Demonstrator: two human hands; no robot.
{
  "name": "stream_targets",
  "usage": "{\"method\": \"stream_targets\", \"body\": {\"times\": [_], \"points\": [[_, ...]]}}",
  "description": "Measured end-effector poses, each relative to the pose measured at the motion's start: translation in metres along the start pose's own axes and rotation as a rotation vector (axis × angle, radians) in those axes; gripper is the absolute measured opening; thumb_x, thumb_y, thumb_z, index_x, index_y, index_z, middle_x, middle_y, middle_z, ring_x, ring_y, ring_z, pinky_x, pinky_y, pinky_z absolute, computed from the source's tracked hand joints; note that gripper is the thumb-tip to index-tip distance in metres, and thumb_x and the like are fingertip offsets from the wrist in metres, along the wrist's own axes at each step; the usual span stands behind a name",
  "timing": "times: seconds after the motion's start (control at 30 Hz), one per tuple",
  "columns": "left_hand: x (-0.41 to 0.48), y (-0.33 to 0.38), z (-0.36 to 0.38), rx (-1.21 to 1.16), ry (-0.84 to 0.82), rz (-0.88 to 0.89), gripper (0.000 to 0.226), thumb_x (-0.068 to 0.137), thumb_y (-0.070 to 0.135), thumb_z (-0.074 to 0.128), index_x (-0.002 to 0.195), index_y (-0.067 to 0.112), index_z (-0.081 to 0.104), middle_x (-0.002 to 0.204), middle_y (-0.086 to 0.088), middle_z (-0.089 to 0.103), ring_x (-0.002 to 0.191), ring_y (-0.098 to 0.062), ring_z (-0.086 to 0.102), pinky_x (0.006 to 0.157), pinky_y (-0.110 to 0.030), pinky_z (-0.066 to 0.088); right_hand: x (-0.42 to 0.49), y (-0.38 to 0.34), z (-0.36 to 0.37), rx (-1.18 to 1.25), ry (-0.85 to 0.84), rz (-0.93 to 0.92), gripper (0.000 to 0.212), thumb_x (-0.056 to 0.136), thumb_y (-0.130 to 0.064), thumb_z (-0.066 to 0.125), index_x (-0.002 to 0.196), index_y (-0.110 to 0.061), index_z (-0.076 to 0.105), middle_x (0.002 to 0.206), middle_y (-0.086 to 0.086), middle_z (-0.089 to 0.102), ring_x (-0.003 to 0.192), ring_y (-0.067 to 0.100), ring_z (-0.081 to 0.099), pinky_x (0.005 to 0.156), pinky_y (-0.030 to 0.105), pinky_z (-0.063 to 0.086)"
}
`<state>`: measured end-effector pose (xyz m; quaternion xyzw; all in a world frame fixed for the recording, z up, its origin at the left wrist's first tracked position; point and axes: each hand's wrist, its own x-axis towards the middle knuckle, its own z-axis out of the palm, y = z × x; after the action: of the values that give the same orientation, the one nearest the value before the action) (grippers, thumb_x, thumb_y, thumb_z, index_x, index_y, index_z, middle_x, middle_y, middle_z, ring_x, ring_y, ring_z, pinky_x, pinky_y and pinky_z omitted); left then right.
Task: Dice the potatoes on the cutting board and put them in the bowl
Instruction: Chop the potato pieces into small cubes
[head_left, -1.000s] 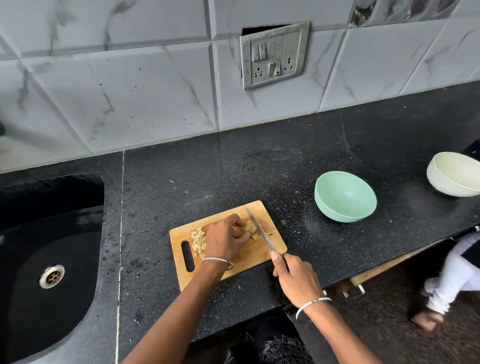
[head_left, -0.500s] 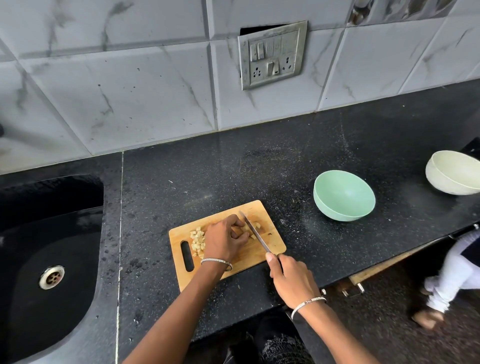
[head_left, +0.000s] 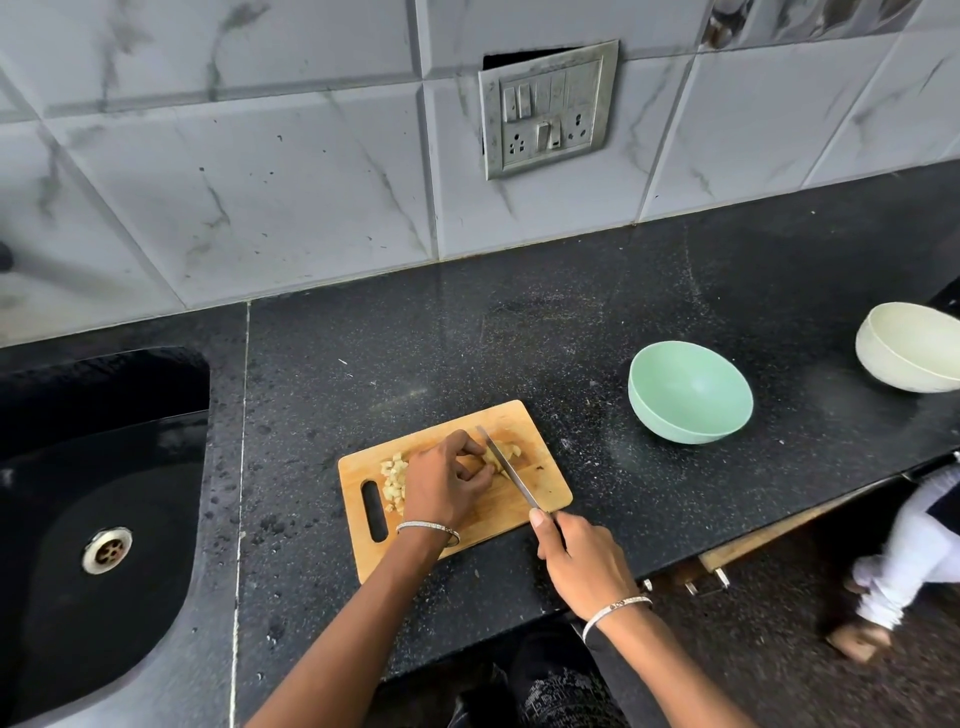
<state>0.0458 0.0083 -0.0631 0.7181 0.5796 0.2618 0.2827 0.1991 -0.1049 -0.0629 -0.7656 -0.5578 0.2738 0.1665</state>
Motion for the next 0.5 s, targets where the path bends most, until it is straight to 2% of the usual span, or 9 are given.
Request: {"method": "stream_targets", "body": {"times": [0.13, 0.23, 0.3, 0.5], "points": [[-0.001, 0.0, -0.002, -0.024, -0.009, 0.017, 0.023, 0.073, 0.024, 0.078, 0.089, 0.024, 0.061, 0.082, 0.016, 0.068, 0.054, 0.001, 0.062, 0.06, -0.022, 0.054, 0.0, 0.002, 0.003, -0.044, 0.0, 0.011, 0.054, 0.097, -0.061, 0.021, 0.084, -0.022, 0.057, 0.084, -0.002, 0.068, 0.085, 0.026, 0.063, 0.075, 0.041, 0.048], [-0.002, 0.0, -0.004, -0.023, -0.027, 0.026, 0.024, 0.075, 0.022, 0.075, 0.096, 0.028, 0.064, 0.086, 0.015, 0.068, 0.055, 0.001, 0.061, 0.061, -0.019, 0.053, -0.001, 0.001, 0.006, -0.037, -0.001, 0.021, 0.055, 0.097, -0.062, 0.021, 0.084, -0.022, 0.057, 0.084, -0.001, 0.068, 0.084, 0.027, 0.063, 0.076, 0.042, 0.049], [-0.003, -0.001, -0.006, -0.004, -0.042, 0.031, 0.021, 0.076, 0.021, 0.074, 0.094, 0.027, 0.066, 0.089, 0.014, 0.07, 0.057, 0.001, 0.063, 0.062, -0.017, 0.052, -0.001, -0.001, 0.008, -0.036, -0.012, 0.023, 0.057, 0.096, -0.063, 0.02, 0.084, -0.023, 0.058, 0.084, -0.001, 0.068, 0.085, 0.027, 0.063, 0.076, 0.043, 0.048], [-0.003, -0.007, -0.013, 0.097, -0.037, -0.018, 0.027, 0.072, 0.02, 0.077, 0.096, 0.026, 0.067, 0.1, 0.011, 0.071, 0.071, -0.01, 0.063, 0.067, -0.023, 0.049, -0.002, -0.011, 0.009, -0.032, -0.008, 0.039, 0.049, 0.098, -0.06, 0.023, 0.083, -0.025, 0.053, 0.087, 0.005, 0.065, 0.091, 0.031, 0.061, 0.071, 0.041, 0.044]]}}
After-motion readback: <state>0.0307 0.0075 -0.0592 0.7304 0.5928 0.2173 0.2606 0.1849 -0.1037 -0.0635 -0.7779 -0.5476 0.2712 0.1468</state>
